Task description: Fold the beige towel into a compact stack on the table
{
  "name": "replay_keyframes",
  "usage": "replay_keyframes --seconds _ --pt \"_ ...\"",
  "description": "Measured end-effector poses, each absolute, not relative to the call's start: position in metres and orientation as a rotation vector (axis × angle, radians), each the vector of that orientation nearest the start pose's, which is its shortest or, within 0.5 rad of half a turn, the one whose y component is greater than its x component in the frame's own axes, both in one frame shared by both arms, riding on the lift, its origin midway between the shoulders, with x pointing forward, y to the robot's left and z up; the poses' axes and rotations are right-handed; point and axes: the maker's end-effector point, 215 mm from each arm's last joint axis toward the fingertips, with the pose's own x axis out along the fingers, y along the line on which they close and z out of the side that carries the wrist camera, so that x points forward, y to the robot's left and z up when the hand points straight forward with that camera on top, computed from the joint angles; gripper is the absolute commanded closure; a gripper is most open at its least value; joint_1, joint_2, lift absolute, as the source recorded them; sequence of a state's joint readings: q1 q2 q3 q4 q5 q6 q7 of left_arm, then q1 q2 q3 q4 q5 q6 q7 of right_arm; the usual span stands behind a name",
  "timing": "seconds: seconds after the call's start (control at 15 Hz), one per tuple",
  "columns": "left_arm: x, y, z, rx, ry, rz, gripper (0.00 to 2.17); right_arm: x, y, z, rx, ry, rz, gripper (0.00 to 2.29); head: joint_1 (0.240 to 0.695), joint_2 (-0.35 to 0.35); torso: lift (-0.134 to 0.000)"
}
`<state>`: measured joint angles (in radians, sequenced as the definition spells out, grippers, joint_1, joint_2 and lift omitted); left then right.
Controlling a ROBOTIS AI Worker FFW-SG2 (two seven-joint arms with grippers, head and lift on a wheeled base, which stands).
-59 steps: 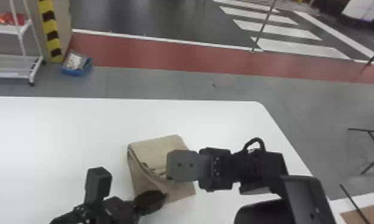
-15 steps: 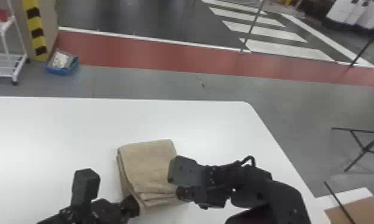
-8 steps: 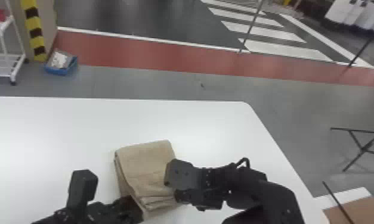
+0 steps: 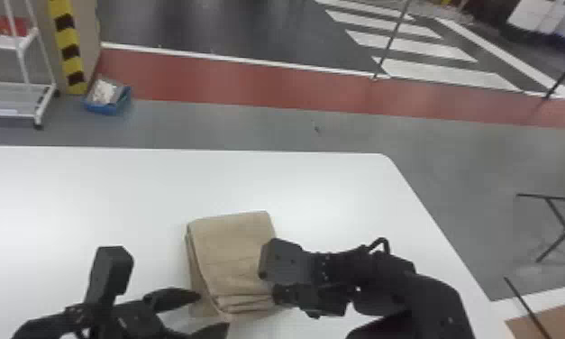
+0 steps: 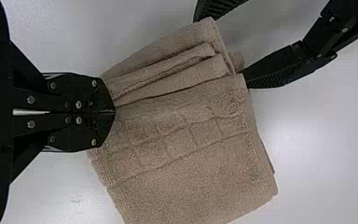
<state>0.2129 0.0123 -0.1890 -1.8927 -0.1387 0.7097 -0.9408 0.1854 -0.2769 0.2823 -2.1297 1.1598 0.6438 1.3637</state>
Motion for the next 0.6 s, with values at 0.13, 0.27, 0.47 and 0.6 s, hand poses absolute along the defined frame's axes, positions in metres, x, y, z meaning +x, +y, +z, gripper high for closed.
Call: replay_keyframes --seconds 0.13,0.27,0.47,0.6 --pt "0.38 0.0 -0.452 -0.125 0.623 -1.028 0.08 0.39 -0.179 -0.44 -0.978 0.848 0.899 2.01 0.695 -0.269 -0.124" --pt "0.384 0.009 -0.449 -0.111 0.618 -1.013 0.08 0.393 -0.179 -0.438 -0.971 0.84 0.896 2.01 0.695 -0.249 -0.124" --pt "0.391 0.023 -0.446 -0.11 0.614 -0.984 0.08 0.408 -0.171 -0.409 -0.848 0.747 0.86 2.01 0.695 -0.221 -0.124" --pt "0.397 0.034 -0.446 -0.112 0.612 -0.96 0.09 0.422 -0.167 -0.38 -0.663 0.674 0.811 2.01 0.695 -0.185 -0.124"
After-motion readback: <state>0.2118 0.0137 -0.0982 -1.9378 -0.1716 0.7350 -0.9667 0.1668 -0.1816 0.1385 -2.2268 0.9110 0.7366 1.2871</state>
